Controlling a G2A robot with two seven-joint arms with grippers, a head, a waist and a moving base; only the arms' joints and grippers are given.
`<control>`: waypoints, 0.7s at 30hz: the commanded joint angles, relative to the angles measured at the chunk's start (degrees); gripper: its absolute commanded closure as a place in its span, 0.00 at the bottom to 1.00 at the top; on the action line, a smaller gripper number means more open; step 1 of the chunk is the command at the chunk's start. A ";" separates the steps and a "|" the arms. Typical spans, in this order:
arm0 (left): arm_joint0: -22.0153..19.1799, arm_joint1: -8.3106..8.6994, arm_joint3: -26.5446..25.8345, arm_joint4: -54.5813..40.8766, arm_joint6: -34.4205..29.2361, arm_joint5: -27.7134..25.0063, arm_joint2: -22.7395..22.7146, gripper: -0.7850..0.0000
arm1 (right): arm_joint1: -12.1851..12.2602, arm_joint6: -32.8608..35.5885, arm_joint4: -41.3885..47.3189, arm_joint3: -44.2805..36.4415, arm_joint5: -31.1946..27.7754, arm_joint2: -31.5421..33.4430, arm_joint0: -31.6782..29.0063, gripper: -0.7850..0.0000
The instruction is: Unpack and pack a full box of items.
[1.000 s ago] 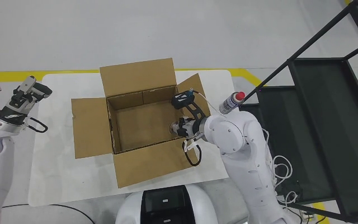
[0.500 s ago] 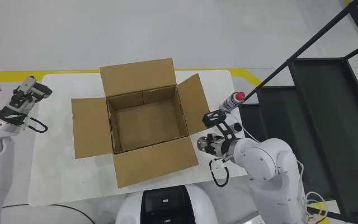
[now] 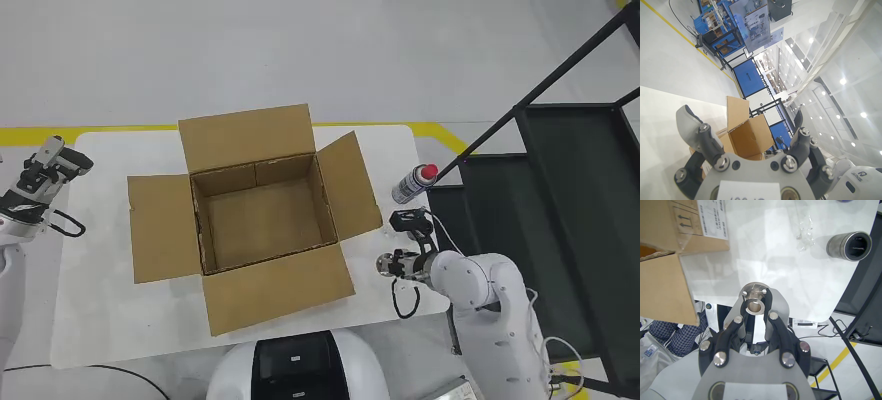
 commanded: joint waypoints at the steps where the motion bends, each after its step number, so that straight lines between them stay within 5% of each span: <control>1: 0.00 0.00 0.00 0.00 0.00 0.00 0.00 0.00 | 0.10 -1.95 0.28 1.36 0.02 0.48 -1.05 1.00; 21: 0.00 0.00 0.00 0.00 0.00 0.00 0.00 0.00 | 0.68 -16.60 -0.72 20.33 5.42 0.09 2.85 1.00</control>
